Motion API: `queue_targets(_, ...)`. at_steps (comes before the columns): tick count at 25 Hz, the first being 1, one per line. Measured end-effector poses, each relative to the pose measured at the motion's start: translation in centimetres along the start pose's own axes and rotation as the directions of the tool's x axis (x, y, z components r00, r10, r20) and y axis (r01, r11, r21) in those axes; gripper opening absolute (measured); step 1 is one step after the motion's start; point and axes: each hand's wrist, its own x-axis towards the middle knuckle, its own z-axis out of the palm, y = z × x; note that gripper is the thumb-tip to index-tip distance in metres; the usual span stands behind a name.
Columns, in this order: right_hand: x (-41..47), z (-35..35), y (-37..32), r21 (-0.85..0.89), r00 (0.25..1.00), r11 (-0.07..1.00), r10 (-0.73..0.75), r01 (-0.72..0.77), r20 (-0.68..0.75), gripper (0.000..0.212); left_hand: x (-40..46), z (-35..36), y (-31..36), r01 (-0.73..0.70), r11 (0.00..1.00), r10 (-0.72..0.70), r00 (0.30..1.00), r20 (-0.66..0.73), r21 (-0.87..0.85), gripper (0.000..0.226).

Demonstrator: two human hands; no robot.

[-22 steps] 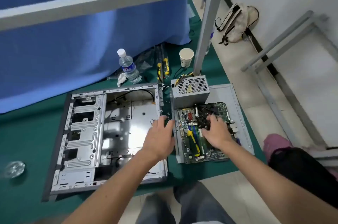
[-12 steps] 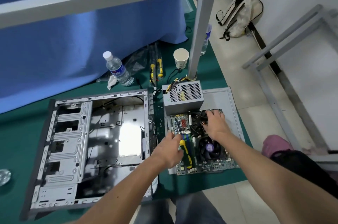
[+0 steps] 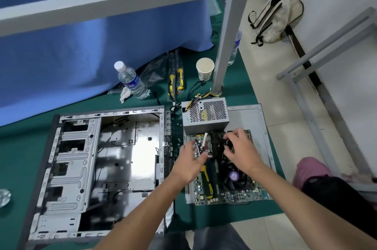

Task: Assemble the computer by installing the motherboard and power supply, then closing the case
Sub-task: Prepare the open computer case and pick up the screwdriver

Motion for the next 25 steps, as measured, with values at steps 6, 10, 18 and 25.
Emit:
queue_targets(6, 2.6, -3.2, -3.0, 0.201, 0.972, 0.971, -0.082, 0.127, -0.219, 0.035, 3.5, -2.8, 4.0, -0.027, 0.938, -0.045, 0.979, -0.199, -0.346, 0.023)
queue_targets(10, 5.4, -4.5, -3.7, 0.284, 0.976, 0.957, 0.01, 0.054, -0.219, 0.039, 6.4, -4.4, 6.0, 0.05, 0.817, -0.229, 0.942, -0.244, -0.574, 0.021)
queue_targets(18, 1.6, -0.7, 2.6, 0.194, 0.864, 0.852, 0.502, -0.486, -0.036, 0.056, 6.0, -4.1, 4.4, 0.098, 0.907, -0.226, 0.933, -0.278, -0.409, 0.03)
queue_targets(25, 2.3, 0.3, 3.4, 0.171, 0.725, 0.704, 0.666, -0.689, 0.177, 0.054, 6.6, 1.3, 1.7, 0.21, 0.97, -0.226, 0.963, 0.145, 0.118, 0.056)
